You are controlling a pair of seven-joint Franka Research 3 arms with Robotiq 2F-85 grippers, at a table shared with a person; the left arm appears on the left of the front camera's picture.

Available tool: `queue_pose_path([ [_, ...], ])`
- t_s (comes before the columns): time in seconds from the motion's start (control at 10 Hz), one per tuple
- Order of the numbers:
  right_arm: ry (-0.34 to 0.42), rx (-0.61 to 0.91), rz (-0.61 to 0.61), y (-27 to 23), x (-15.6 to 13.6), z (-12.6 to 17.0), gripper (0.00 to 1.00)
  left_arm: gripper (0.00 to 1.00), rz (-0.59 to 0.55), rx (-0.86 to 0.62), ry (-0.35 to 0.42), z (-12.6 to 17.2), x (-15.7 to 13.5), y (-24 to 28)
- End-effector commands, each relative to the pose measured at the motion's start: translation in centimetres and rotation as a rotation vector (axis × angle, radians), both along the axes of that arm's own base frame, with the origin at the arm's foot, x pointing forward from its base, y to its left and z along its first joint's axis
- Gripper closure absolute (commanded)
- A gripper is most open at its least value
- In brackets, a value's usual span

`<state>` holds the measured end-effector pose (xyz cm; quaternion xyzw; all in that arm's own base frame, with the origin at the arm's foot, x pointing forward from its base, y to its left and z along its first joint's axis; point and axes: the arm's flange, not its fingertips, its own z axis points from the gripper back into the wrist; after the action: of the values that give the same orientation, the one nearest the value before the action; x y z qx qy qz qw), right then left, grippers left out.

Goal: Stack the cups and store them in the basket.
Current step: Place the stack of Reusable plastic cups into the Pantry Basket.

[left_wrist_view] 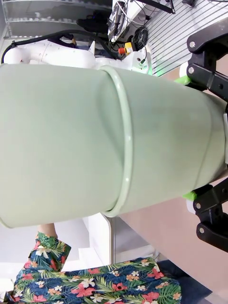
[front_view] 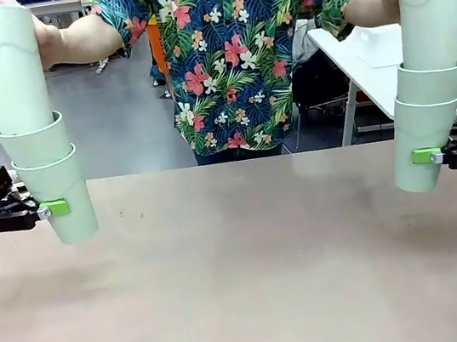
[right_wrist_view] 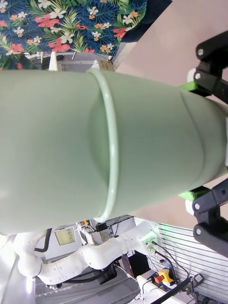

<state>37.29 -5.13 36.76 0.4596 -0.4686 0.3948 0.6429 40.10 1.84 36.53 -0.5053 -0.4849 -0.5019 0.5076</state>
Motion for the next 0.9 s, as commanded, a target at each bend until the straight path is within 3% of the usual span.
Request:
queue_pose_path([
  [0.0, -0.006, 0.004, 0.001, 0.07, 0.04, 0.26, 0.15, 0.14, 0.005, -0.003, -0.007, 0.32, -0.01, 0.09],
  [0.8, -0.006, 0.004, 0.001, 0.07, 0.04, 0.26, 0.15, 0.14, 0.005, -0.003, -0.007, 0.32, -0.01, 0.09],
])
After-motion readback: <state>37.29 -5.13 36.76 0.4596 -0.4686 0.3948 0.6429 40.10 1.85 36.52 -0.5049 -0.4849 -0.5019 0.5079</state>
